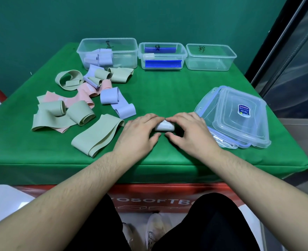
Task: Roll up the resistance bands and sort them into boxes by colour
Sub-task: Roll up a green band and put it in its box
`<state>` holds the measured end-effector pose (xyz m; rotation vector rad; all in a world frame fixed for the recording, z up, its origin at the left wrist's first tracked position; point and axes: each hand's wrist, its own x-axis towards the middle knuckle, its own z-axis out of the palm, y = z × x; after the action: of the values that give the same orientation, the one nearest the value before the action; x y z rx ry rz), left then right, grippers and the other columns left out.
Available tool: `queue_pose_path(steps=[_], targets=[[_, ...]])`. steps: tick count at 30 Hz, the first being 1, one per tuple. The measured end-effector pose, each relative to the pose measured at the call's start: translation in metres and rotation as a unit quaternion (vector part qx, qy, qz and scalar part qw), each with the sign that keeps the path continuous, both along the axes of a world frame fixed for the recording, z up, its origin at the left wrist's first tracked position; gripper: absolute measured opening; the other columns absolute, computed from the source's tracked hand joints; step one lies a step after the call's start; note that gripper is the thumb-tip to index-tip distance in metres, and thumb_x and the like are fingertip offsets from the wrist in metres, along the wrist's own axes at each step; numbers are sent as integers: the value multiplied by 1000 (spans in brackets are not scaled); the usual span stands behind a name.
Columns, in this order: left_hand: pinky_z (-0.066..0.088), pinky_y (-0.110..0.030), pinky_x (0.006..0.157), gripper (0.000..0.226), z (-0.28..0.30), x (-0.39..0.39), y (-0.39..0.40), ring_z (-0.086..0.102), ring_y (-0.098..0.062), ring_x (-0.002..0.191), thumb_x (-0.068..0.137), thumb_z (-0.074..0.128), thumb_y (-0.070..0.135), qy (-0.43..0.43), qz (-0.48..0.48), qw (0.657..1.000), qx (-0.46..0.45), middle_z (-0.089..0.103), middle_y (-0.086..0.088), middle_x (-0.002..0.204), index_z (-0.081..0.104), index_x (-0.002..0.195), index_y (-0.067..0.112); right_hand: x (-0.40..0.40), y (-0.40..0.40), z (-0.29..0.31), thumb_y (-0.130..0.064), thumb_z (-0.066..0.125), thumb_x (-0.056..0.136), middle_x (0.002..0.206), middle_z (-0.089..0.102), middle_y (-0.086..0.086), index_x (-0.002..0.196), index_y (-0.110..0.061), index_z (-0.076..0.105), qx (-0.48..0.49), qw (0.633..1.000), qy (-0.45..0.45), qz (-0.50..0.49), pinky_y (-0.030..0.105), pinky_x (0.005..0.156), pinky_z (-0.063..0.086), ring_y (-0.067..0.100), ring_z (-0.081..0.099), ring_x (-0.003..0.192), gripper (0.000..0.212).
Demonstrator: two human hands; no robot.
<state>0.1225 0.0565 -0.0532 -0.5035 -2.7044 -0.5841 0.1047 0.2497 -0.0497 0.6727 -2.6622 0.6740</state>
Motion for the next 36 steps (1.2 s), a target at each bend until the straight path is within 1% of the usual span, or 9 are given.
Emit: queue_pose_path(steps=[4, 11, 15, 18, 21, 25, 29, 33, 36], targets=[[47, -45, 94, 39, -2, -7, 6, 57, -21, 112, 90, 63, 16, -34, -16, 997, 71, 58, 5, 124, 57, 128, 20, -5, -4, 2, -34, 70, 88, 114, 67, -9, 124, -26, 64, -4, 1000, -27, -11, 38, 99, 37, 19, 48, 110, 37], [41, -14, 94, 36, 14, 4, 10, 56, 2, 102, 95, 59, 6, -116, -37, 949, 292, 57, 7, 115, 53, 128, 20, 2, -6, 9, -26, 62, 93, 113, 62, -15, 127, -28, 60, -128, 989, -76, 1, 29, 96, 39, 11, 49, 108, 35], [38, -5, 72, 33, 28, 16, 18, 53, 11, 69, 98, 55, 7, -175, -25, 898, 404, 52, 13, 89, 50, 128, 19, 15, -13, 19, -28, 65, 93, 108, 64, -9, 119, -33, 59, -283, 946, -159, 11, 24, 87, 43, 11, 55, 100, 27], [44, -14, 78, 21, 34, 22, 22, 52, 4, 75, 101, 52, 15, -183, -11, 866, 465, 54, 2, 88, 56, 118, 26, 22, -21, 25, -49, 72, 82, 97, 65, 3, 114, -39, 60, -368, 906, -210, 11, 29, 82, 48, 17, 57, 83, 36], [55, -31, 79, 16, 39, 28, 27, 62, -13, 98, 102, 49, 25, -222, 28, 804, 551, 66, -11, 111, 63, 110, 26, 27, -26, 31, -40, 76, 82, 77, 58, -9, 107, -35, 62, -403, 891, -209, 15, 29, 69, 43, 8, 48, 69, 30], [49, -34, 71, 34, 49, 38, 38, 62, -23, 88, 102, 45, 38, -287, 45, 682, 671, 70, -18, 110, 65, 116, 14, 35, -34, 46, -24, 79, 83, 76, 65, -21, 98, -21, 60, -432, 880, -198, 30, 19, 70, 46, 0, 57, 71, 24], [44, -31, 72, 46, 63, 43, 47, 59, -25, 90, 101, 45, 43, -294, 49, 600, 743, 72, -15, 105, 65, 119, 6, 43, -42, 61, -23, 83, 79, 88, 71, -2, 95, -18, 61, -455, 871, -183, 32, 28, 75, 53, 8, 62, 78, 27], [53, -32, 83, 53, 79, 44, 47, 70, -20, 91, 100, 43, 50, -314, 48, 520, 793, 72, -15, 110, 66, 117, 6, 47, -47, 76, -20, 84, 78, 88, 68, -10, 103, -26, 65, -439, 880, -171, 54, 27, 79, 51, 7, 61, 80, 32], [54, -32, 82, 48, 88, 42, 41, 70, -18, 87, 100, 41, 51, -330, 39, 488, 807, 71, -8, 105, 66, 115, 13, 50, -49, 86, -23, 79, 81, 100, 69, -5, 113, -36, 64, -384, 907, -147, 90, 37, 86, 50, 21, 62, 88, 38]])
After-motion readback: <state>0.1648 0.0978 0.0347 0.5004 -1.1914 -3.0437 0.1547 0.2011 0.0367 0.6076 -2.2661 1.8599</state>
